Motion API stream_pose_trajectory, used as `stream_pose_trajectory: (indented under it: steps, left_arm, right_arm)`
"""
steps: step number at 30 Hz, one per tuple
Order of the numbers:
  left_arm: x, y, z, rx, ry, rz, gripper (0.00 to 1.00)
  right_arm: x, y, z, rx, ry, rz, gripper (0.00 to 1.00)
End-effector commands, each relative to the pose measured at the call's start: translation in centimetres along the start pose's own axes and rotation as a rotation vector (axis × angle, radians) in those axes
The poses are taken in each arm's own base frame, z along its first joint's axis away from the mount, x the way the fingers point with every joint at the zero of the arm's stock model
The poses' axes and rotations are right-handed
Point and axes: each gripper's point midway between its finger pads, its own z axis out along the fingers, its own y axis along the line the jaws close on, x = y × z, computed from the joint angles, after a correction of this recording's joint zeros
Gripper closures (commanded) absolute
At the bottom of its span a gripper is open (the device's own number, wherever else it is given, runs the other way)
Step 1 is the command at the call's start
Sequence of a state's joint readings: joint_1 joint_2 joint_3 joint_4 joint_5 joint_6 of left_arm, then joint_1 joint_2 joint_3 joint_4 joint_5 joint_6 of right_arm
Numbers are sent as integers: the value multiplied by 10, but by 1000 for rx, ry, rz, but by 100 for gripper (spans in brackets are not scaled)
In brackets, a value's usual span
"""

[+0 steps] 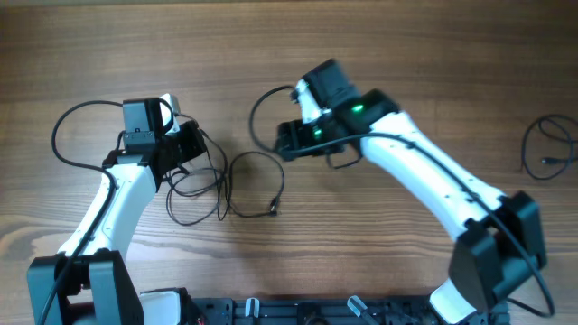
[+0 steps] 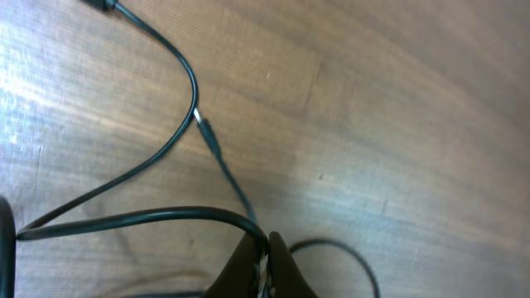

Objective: Untangle cables

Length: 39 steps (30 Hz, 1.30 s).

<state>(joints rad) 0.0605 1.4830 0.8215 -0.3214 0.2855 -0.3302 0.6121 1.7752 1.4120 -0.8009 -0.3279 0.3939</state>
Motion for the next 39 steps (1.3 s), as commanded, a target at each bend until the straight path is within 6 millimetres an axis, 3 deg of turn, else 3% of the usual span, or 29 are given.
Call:
stream_pose_trajectory:
  steps: [1,6,10,18,23,27,30,32,34,37,39]
  left_arm:
    - [-16,-20,-13,80,-60,-19,96]
    - [-38,-26,-28,74,-143,-6,96]
    - [-45,-22,-33,68,-163,-16,96]
    - [-55,18,-41,-24,-193,-98,96]
    - [-59,41,-47,-59,-203,-172,96]
    - [-58,48,-49,-70,-201,-193,96]
    - [-57,48,-49,-72,-197,-194,96]
    - [-55,49,-48,-75,-189,-197,96]
    - [-54,49,-48,-77,-184,-199,96]
    - [-51,50,-48,-80,-174,-203,96]
    - [-49,49,-47,-79,-164,-205,96]
  right_arm:
    - [19,25,36,-26,69,10,16]
    - [30,49,61,-52,89,29,16]
    - [38,70,75,-102,108,31,16]
    - [47,95,95,-134,117,131,16]
    - [55,99,110,-126,139,182,16]
    - [62,98,121,-115,160,184,17]
    - [62,100,126,-122,157,175,29]
    - [63,101,130,-124,156,172,46]
    - [64,99,133,-115,158,193,52]
    - [64,95,137,-100,156,196,79]
    - [61,86,138,-55,131,193,91]
